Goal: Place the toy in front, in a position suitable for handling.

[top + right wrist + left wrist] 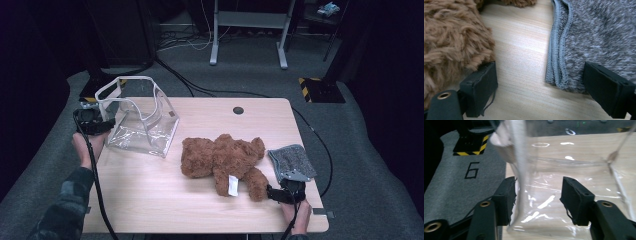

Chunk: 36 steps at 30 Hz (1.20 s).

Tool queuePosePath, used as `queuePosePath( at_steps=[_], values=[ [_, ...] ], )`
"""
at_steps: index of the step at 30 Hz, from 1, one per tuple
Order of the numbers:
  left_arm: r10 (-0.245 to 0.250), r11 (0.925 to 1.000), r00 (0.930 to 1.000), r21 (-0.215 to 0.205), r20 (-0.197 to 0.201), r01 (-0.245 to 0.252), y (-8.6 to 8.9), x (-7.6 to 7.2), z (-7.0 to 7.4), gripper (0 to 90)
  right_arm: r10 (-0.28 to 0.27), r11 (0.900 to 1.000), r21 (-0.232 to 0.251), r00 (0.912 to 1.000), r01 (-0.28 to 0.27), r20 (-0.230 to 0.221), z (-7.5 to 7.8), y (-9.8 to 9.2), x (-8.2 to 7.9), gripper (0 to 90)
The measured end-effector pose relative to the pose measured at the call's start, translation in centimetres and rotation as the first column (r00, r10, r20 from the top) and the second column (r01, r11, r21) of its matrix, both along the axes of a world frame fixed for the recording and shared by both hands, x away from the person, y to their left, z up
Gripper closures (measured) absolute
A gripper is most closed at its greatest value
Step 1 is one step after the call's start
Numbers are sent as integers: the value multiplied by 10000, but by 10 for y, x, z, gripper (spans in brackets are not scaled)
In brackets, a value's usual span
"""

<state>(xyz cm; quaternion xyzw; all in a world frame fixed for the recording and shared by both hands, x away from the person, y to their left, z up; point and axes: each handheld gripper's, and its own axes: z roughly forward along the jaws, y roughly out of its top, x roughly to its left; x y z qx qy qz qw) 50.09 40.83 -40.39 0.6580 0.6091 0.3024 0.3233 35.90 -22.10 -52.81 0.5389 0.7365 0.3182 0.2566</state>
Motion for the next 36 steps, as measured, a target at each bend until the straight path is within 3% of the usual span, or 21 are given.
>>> queuePosePath(
  at_steps=[6, 14, 18, 21, 24, 27, 30, 34, 36],
  values=[
    [-733, 9972, 9973, 136, -56, 734, -19, -16, -3, 351, 1, 10000, 0, 10000, -1, 0, 0, 0, 0, 122],
    [-1928, 9811, 9806, -257, -366, 1920, -51, -31, -10, 300, -18, 10000, -17, 10000, 18, 6, 0, 0, 0, 122],
    [-2463, 9690, 9680, -341, -485, 2449, -65, -38, -10, 283, -19, 10000, -23, 10000, 19, 0, 0, 0, 0, 122],
    [-2958, 9547, 9534, -537, -594, 2928, -75, -45, -9, 281, -17, 10000, -13, 10000, 17, 12, 0, 0, 0, 122],
    [-3339, 9402, 9415, -879, -461, 3291, -84, -48, -7, 283, -22, 10000, -11, 10000, 22, 9, 0, 0, 0, 122],
    [-3581, 9305, 9330, -962, -364, 3534, -96, -45, -7, 355, -24, 10000, -24, 10000, 24, 6, 0, 0, 0, 122],
    [-3580, 9311, 9328, -903, -415, 3533, -104, -39, -11, 486, -28, 10000, -31, 10000, 28, 13, 0, 0, 0, 122],
    [-3412, 9359, 9395, -1051, -316, 3363, -106, -31, -18, 645, -29, 10000, -28, 10000, 29, 13, 0, 0, 0, 122],
    [-3603, 9297, 9327, -897, -186, 3573, -105, -27, -19, 698, -25, 10000, -14, 10000, 25, 10, 0, 0, 0, 122]
  ],
)
